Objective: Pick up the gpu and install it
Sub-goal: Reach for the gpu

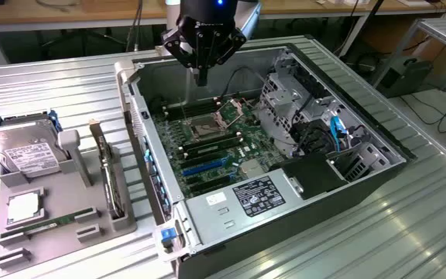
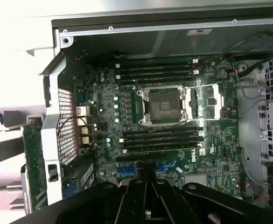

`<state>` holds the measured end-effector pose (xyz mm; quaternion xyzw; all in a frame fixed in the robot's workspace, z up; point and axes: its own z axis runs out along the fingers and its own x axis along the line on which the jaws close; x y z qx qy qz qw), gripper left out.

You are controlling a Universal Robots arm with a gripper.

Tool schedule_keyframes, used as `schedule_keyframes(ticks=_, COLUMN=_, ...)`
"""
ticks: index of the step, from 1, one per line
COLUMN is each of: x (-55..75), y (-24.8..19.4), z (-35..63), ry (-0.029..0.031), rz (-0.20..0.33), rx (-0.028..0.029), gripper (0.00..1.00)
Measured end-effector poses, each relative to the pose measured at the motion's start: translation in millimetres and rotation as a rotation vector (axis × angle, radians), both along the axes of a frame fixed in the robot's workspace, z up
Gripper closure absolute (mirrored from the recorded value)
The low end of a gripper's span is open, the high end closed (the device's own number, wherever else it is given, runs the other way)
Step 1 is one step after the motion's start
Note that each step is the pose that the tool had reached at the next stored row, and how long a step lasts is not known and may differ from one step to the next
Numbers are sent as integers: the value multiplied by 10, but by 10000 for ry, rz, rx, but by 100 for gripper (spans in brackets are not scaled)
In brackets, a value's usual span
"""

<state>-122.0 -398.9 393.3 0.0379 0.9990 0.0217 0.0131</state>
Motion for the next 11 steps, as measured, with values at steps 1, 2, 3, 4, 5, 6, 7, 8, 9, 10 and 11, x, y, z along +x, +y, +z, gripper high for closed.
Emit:
schedule_keyframes(ticks=1, x=0, y=0, z=0, ry=0, rz=0, rx=0, gripper=89)
schedule_keyframes(ticks=2, x=0, y=0, z=0, ry=0, rz=0, rx=0, gripper=89)
schedule_keyframes(ticks=3, x=0, y=0, z=0, ry=0, rz=0, rx=1, gripper=89)
schedule_keyframes(ticks=4, x=0, y=0, z=0, ry=0, rz=0, rx=1, gripper=89)
schedule_keyframes(ticks=5, x=0, y=0, z=0, ry=0, rz=0, rx=1, gripper=89)
schedule_keyframes(ticks=6, x=0, y=0, z=0, ry=0, rz=0, rx=1, gripper=89)
schedule_keyframes(ticks=7, x=0, y=0, z=0, ry=0, rz=0, rx=0, gripper=89)
schedule_keyframes(ticks=8, x=0, y=0, z=0, ry=0, rz=0, rx=0, gripper=89)
schedule_keyframes(ticks=9, x=0, y=0, z=0, ry=0, rz=0, rx=1, gripper=89)
schedule_keyframes(ticks=10, x=0, y=0, z=0, ry=0, rz=0, rx=1, gripper=89)
schedule_keyframes(ticks=11, x=0, y=0, z=0, ry=0, rz=0, rx=0, gripper=89)
